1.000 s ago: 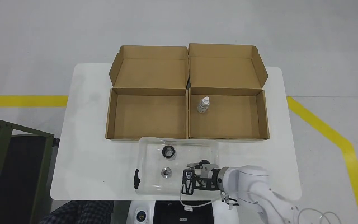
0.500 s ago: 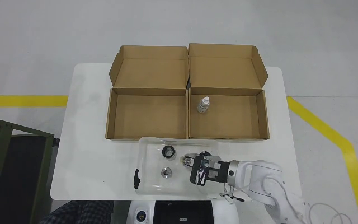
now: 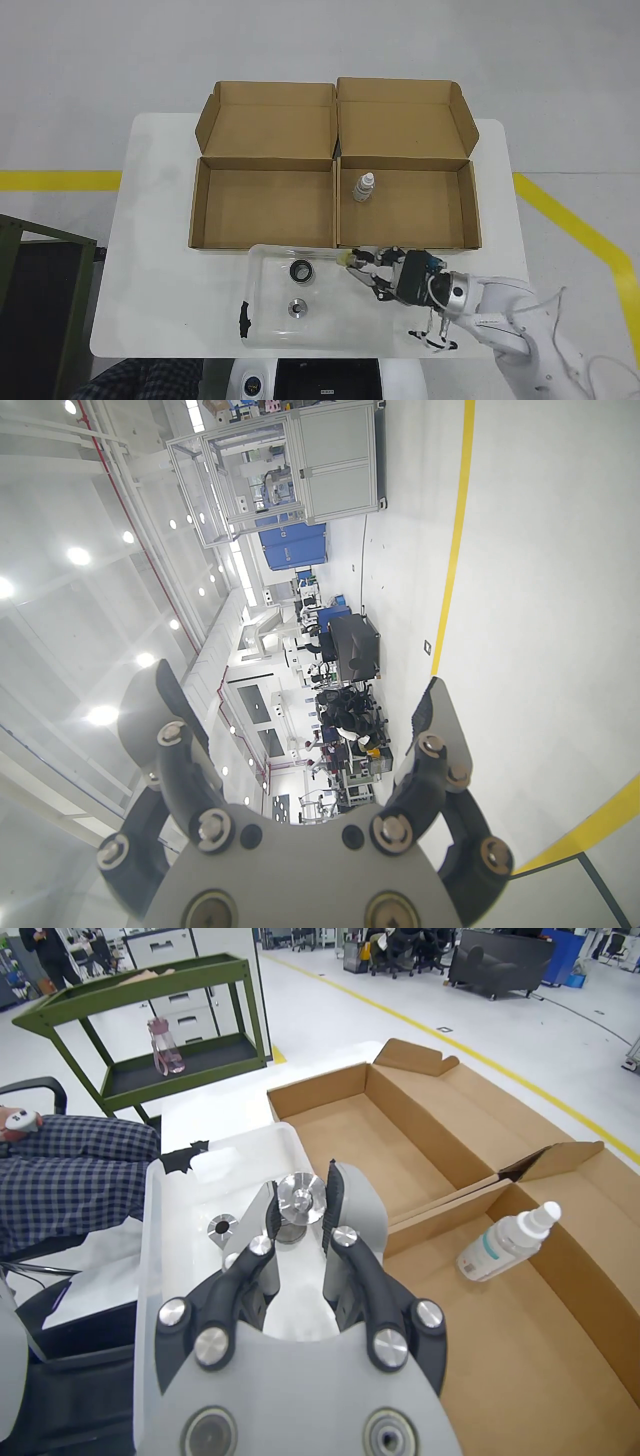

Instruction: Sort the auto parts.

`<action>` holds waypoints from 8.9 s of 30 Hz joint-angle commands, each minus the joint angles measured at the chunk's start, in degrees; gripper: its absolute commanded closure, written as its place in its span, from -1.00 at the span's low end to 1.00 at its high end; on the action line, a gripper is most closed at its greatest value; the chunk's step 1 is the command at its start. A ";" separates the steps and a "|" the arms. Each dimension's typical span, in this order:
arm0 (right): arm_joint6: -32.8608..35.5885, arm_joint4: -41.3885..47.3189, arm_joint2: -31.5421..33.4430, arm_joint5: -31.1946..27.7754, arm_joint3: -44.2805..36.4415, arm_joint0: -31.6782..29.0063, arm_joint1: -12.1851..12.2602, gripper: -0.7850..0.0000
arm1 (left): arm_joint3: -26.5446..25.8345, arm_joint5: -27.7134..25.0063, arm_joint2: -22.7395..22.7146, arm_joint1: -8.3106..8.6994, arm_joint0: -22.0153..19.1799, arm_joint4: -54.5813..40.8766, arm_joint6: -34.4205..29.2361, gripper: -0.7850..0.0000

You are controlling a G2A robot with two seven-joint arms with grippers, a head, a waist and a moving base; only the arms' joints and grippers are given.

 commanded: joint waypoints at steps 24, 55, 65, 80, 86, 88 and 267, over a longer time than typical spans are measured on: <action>-5.43 15.38 3.67 -4.44 8.11 2.19 0.08 1.00 | 0.00 0.00 0.00 0.00 0.00 0.00 0.00 -1.00; 17.93 -1.70 1.33 8.93 5.89 9.95 0.15 1.00 | 0.00 0.00 0.00 0.00 0.00 0.00 0.00 -1.00; 29.05 -1.23 -5.21 10.34 12.49 19.82 -0.75 1.00 | 0.00 0.00 0.00 0.00 0.00 0.00 0.00 -1.00; 35.79 -0.70 -12.14 13.03 23.81 30.46 -2.40 1.00 | 0.00 0.00 0.00 0.00 0.00 0.00 0.00 -1.00; 36.09 -0.91 -14.23 13.41 27.03 32.27 -2.93 0.77 | 0.00 0.00 0.00 0.00 0.00 0.00 0.00 -1.00; 35.93 -0.97 -14.84 13.46 27.90 32.70 -3.10 0.67 | 0.00 0.00 0.00 0.00 0.00 0.00 0.00 -1.00; 12.36 22.41 -10.55 -3.53 12.49 16.11 -4.01 1.00 | 0.00 0.00 0.00 0.00 0.00 0.00 0.00 -1.00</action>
